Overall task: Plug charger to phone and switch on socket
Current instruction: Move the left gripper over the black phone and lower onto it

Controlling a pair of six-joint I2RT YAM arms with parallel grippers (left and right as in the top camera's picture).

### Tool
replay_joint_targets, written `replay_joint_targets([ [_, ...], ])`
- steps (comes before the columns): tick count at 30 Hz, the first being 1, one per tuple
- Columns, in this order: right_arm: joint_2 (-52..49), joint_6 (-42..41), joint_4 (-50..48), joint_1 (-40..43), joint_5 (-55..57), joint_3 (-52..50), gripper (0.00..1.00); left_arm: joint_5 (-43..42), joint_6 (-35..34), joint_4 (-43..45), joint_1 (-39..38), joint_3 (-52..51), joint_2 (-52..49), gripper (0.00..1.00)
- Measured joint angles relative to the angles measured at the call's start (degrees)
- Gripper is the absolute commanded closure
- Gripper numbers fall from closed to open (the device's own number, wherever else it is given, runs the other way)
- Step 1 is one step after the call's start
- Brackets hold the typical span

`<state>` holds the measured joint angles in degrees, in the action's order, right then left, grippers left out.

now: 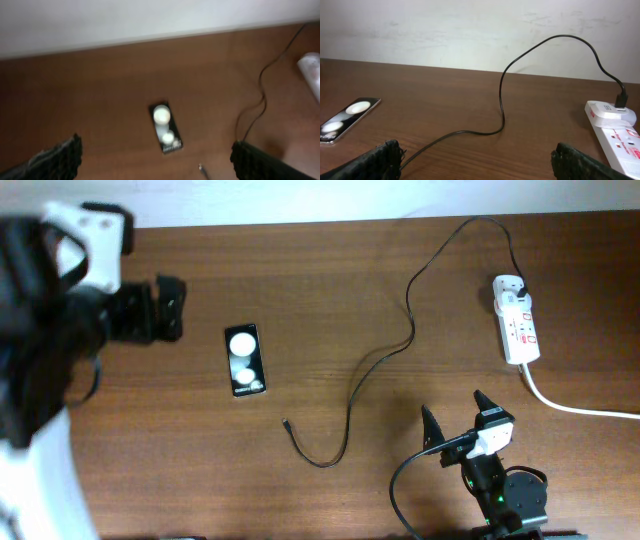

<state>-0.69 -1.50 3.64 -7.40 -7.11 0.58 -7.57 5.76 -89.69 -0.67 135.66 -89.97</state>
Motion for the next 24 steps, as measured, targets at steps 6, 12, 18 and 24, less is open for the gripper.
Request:
replay_joint_targets([
  [6,0.0,-0.02,0.0,0.0,0.0,0.0,0.01,-1.53,0.0,-2.75,0.0,0.24,-16.79,0.01],
  [12,0.0,0.0,0.0,0.0,0.0,0.0,0.01,-9.53,-0.61,-3.85,0.0,0.35,-27.85,1.0],
  [18,0.0,-0.02,0.0,0.0,0.0,0.0,0.01,-15.39,-1.11,-5.66,-0.07,0.37,-34.84,1.0],
  [24,0.0,-0.02,0.0,0.0,0.0,0.0,0.01,-5.46,-9.92,-3.23,-3.04,-2.38,-35.19,0.41],
])
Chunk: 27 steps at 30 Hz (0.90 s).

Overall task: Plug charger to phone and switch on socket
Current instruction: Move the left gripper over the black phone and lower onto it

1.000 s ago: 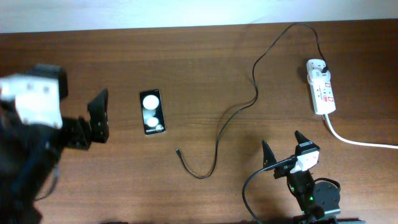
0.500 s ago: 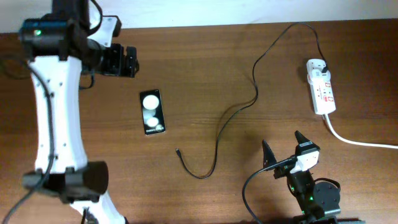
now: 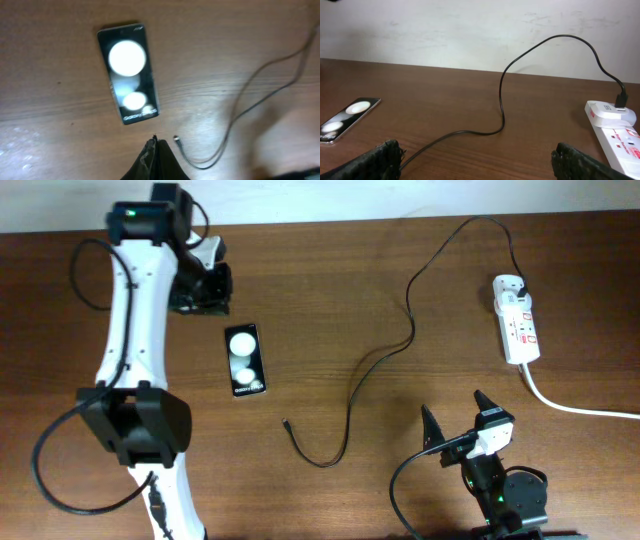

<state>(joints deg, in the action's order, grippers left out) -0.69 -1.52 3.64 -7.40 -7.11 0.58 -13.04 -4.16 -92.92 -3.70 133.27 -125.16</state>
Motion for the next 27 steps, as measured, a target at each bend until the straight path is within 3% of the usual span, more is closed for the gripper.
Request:
replay_joint_targets([
  [1,0.0,0.0,0.0,0.0,-0.02,0.0,0.01,2.75,-2.27,0.9,-1.55,-1.73,0.0,0.12],
  [2,0.0,0.0,0.0,0.0,-0.02,0.0,0.01,4.68,-3.63,2.08,-2.71,-3.32,-0.04,0.1],
  [3,0.0,-0.02,0.02,0.0,0.0,0.0,0.01,5.92,-4.63,3.23,-3.56,-4.63,-0.07,0.01],
  [5,0.0,-0.02,0.0,0.0,0.0,0.0,0.01,8.63,-7.43,6.62,-5.73,-9.25,-0.22,0.01],
  [16,0.04,-0.02,0.0,0.0,0.0,0.0,0.01,10.78,-8.94,27.19,-7.43,-34.1,-0.85,0.01],
  [27,0.07,-0.02,0.0,0.0,0.0,0.0,0.01,14.16,-11.54,33.27,-7.43,-38.12,-0.85,0.01],
])
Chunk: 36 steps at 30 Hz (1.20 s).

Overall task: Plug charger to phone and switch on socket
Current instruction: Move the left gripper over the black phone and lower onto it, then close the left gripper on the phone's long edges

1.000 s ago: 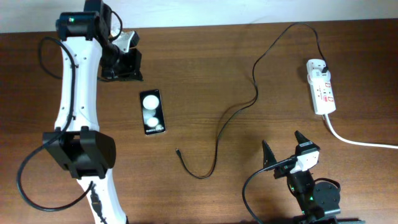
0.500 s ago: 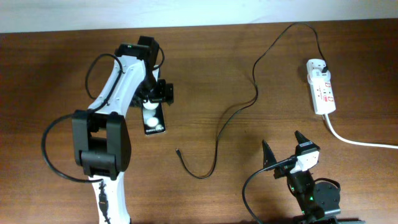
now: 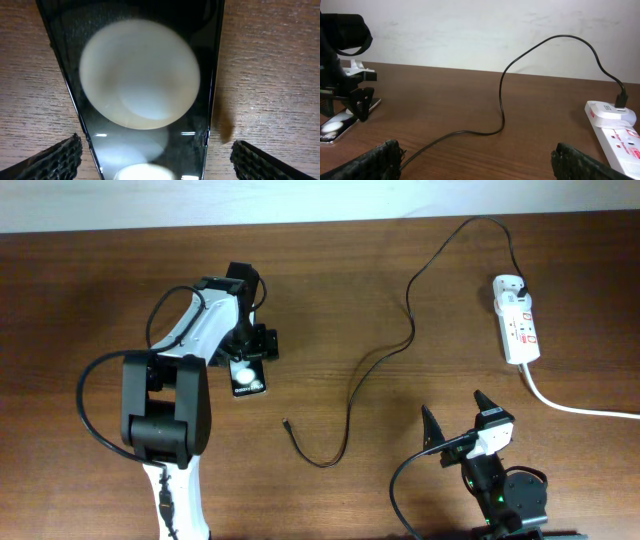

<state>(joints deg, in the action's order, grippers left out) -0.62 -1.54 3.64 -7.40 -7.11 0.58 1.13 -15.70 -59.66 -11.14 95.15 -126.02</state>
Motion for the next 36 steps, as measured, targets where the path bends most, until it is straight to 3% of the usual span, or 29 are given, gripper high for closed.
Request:
replay_joint_targets([
  [36,-0.02,0.02,0.0,0.0,0.0,0.0,0.01,-0.35,-0.5,2.12,0.0,-1.64,0.0,0.01],
])
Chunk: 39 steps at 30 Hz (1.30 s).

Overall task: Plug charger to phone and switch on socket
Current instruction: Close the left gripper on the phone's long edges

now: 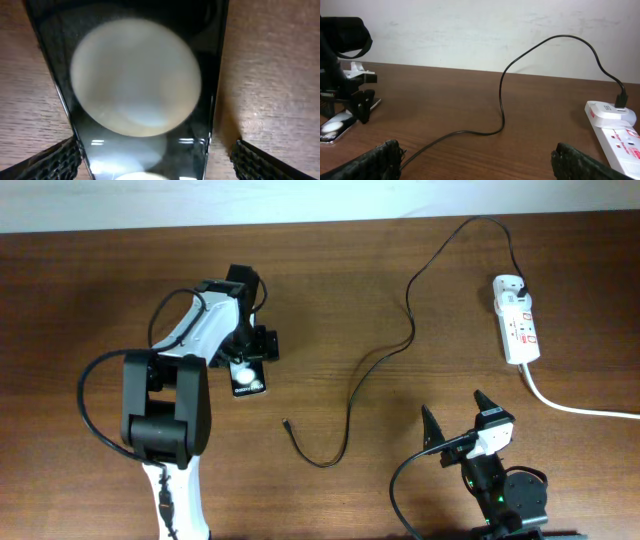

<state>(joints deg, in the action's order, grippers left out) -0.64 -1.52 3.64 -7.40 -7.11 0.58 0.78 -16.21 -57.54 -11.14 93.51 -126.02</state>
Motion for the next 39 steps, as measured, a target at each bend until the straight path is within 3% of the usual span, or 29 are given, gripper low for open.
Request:
replay_joint_targets([
  [24,0.02,0.0,0.0,0.0,0.0,0.0,0.01,0.79,-1.62,5.79,0.55,-3.69,1.95,0.0],
  [27,0.0,0.04,0.0,0.0,0.0,0.0,0.01,0.74,-1.86,5.22,0.61,-3.69,1.95,0.12],
  [39,0.02,0.0,0.0,0.0,0.0,0.0,0.01,-0.55,-1.14,3.65,0.59,-3.67,1.97,0.16],
])
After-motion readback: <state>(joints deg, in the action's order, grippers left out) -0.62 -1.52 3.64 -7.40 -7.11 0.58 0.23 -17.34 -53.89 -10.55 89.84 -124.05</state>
